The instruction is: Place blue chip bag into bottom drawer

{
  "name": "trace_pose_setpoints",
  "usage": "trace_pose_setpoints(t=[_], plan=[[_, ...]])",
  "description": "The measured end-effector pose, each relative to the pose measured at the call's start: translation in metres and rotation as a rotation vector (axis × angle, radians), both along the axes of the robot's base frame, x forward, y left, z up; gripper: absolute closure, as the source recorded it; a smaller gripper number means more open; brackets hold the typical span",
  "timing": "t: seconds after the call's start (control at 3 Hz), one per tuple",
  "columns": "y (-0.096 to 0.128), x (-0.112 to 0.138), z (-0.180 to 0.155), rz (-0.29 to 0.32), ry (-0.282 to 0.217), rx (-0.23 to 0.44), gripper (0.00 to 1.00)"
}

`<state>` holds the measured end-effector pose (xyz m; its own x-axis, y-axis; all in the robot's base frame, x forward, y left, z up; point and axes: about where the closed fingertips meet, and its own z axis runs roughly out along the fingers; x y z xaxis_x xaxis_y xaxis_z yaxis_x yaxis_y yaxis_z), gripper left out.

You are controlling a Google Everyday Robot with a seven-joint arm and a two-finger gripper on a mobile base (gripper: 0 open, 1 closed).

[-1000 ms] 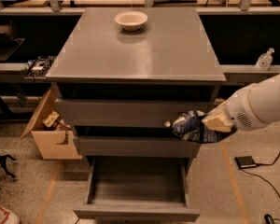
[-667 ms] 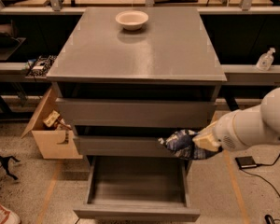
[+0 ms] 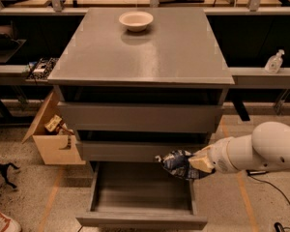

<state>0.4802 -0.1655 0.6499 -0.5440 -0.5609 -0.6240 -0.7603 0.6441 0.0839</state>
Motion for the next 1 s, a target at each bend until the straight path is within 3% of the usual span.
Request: trace_pose_setpoints(t=[0.33, 0.67, 1.0], plan=[[-0.001, -0.001, -0.011, 0.001, 0.013, 0.022, 1.00], [0.009, 0.003, -0.052, 0.028, 0.033, 0.071, 1.00], [0.025, 0.005, -0.118, 0.049, 0.071, 0.142, 1.00]])
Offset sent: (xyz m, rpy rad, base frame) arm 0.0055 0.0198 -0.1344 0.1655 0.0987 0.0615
